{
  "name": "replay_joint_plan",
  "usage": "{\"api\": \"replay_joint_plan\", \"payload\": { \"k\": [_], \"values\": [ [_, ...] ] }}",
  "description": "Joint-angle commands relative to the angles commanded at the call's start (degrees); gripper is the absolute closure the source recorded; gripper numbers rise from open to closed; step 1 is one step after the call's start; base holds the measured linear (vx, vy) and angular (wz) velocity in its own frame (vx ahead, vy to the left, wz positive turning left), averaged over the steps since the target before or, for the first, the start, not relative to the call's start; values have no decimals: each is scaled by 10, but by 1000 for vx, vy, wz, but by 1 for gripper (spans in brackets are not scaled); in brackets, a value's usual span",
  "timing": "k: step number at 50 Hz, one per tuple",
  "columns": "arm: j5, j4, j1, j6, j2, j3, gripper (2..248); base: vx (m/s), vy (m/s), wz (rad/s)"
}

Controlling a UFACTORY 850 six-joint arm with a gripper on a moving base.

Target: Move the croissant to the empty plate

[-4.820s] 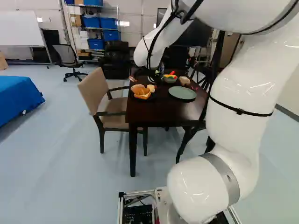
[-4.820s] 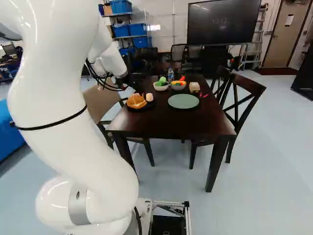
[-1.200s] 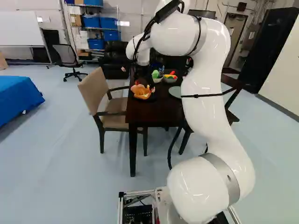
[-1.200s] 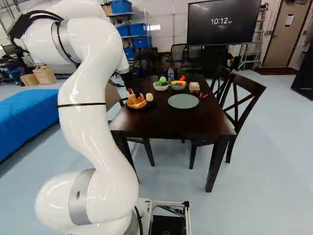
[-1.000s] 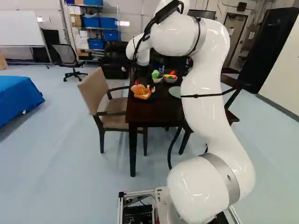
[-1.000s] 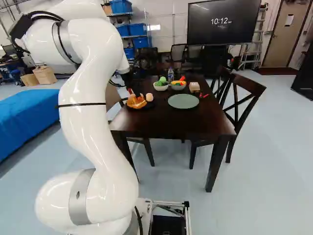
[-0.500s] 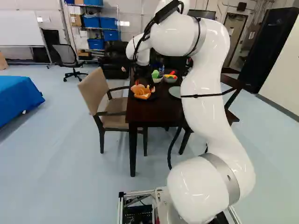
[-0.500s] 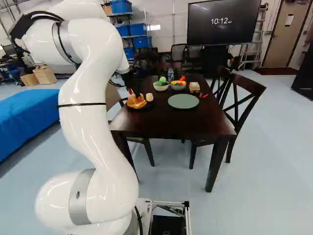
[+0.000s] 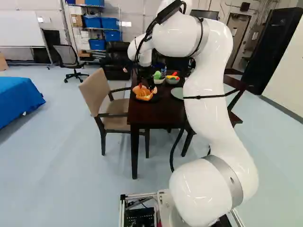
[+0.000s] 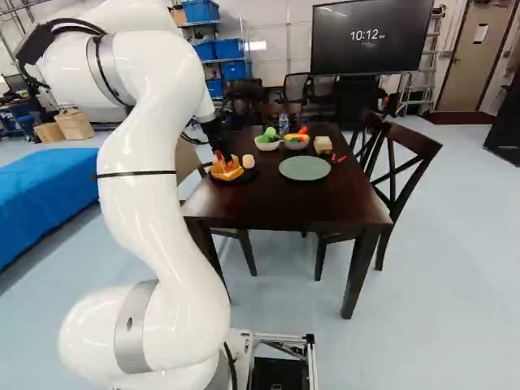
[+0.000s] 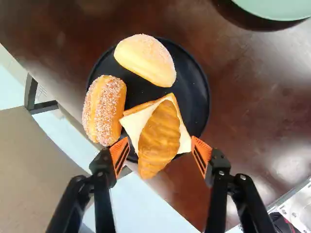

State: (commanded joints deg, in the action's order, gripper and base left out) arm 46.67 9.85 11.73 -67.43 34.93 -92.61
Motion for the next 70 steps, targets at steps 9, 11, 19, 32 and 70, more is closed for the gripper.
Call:
{"api": "replay_joint_plan", "payload": {
  "k": [9, 11, 19, 32, 70],
  "values": [
    [0, 0, 0, 0, 0, 0, 90, 0, 0, 0],
    [0, 0, 0, 0, 0, 0, 90, 0, 0, 0],
    [0, 0, 0, 0, 0, 0, 102, 0, 0, 0],
    [0, 0, 0, 0, 0, 0, 107, 0, 0, 0],
    [6, -26, 0, 0, 0, 0, 128, 0, 0, 0]
  ]
}}
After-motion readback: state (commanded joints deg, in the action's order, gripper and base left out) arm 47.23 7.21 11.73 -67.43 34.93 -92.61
